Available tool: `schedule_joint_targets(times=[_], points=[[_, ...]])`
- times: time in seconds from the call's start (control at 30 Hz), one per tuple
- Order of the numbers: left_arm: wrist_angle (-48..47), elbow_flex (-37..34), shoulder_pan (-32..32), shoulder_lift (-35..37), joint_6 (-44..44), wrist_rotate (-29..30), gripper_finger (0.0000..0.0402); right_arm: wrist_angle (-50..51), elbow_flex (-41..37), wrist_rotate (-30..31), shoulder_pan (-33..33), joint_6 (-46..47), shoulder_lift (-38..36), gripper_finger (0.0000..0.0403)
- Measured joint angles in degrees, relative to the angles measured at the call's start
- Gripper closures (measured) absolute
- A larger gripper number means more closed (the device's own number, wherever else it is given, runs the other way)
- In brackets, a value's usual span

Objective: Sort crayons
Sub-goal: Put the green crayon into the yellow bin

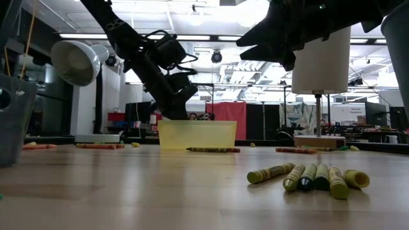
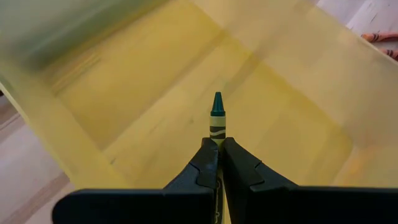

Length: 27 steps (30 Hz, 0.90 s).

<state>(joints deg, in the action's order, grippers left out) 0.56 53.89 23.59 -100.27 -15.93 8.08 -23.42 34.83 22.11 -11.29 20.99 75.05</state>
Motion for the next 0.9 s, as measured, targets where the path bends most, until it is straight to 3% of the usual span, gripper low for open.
schedule_joint_targets(times=[0.9], points=[[-5.33, -0.02, 0.00, 0.00, -3.01, -0.02, 0.0400, 0.00, 0.00, 0.01, 0.00, 1.07, -0.02, 0.0226]])
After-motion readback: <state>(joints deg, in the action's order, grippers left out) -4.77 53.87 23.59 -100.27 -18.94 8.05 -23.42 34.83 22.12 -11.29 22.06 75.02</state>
